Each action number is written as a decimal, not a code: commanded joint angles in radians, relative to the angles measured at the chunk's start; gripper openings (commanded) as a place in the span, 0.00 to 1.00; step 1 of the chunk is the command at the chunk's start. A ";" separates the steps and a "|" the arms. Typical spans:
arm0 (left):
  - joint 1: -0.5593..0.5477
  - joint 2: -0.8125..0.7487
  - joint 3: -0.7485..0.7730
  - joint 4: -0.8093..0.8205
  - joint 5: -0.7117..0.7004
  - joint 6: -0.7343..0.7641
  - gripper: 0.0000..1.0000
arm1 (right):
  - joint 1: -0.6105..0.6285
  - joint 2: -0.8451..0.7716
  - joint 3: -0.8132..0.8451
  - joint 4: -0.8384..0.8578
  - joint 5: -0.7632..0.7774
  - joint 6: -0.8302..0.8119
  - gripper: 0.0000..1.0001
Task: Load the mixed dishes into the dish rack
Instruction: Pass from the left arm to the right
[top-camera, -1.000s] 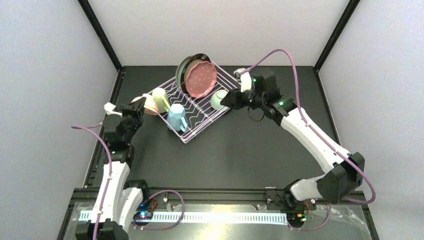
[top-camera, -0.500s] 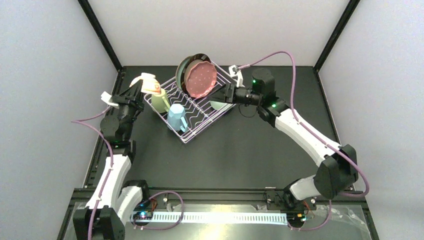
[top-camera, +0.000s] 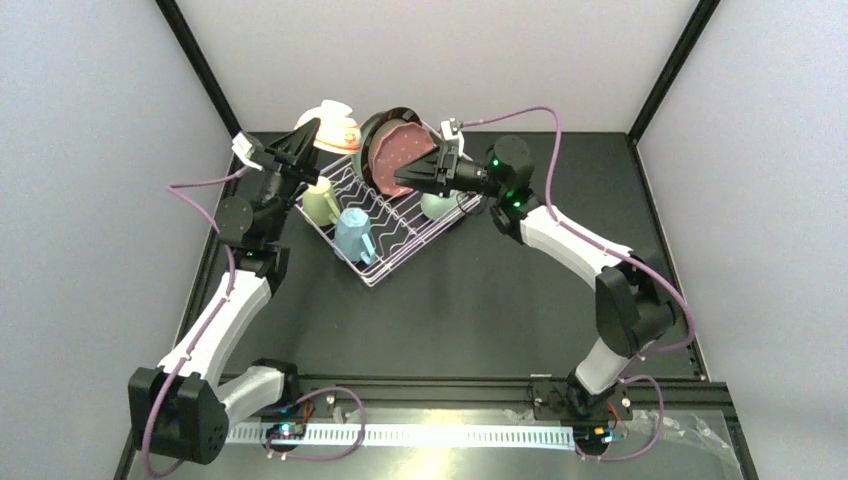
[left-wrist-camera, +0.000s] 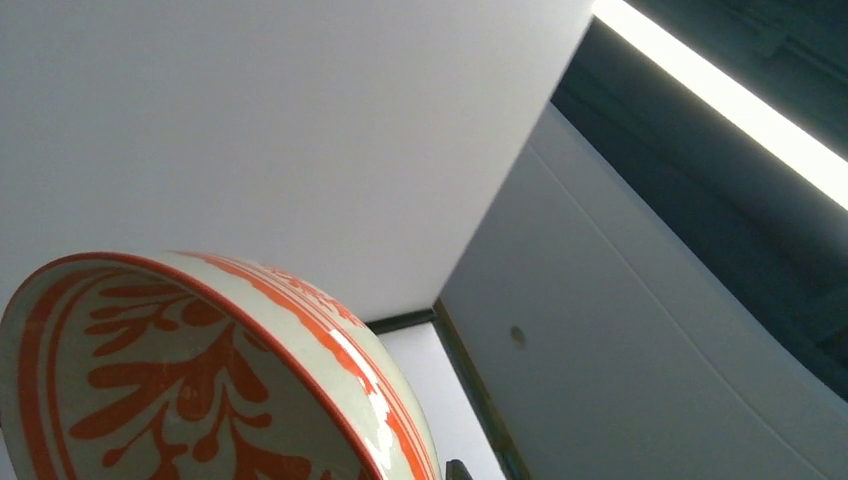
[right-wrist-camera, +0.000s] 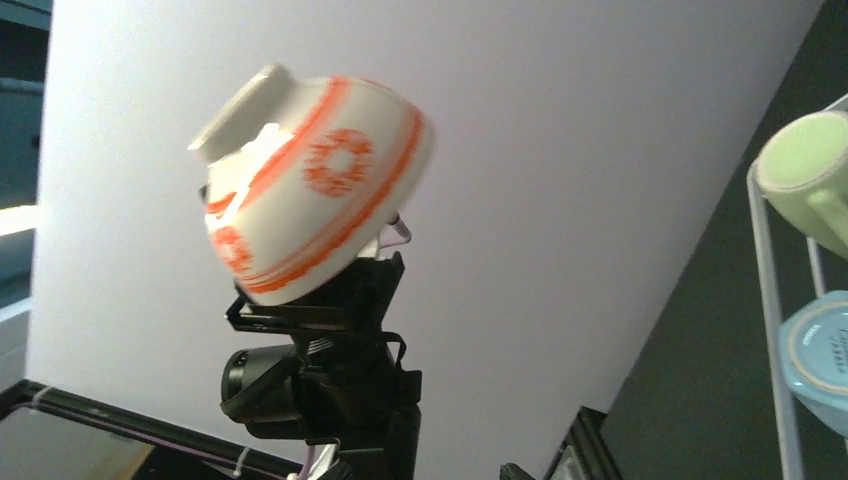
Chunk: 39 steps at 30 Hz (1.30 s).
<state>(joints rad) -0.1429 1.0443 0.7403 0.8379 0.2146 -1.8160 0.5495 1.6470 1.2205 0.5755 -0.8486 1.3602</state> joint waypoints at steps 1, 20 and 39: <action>-0.044 0.038 0.127 0.124 0.008 0.058 0.01 | 0.004 0.050 0.048 0.252 -0.017 0.239 0.85; -0.189 0.162 0.090 0.377 -0.118 0.042 0.01 | 0.032 0.282 0.159 0.791 0.214 0.801 0.86; -0.287 0.233 0.052 0.442 -0.177 0.083 0.01 | 0.033 0.364 0.219 0.896 0.333 0.913 0.84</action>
<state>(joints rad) -0.3992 1.2831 0.8112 1.1801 0.0326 -1.7737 0.5812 1.9911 1.4097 1.3705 -0.5854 2.1040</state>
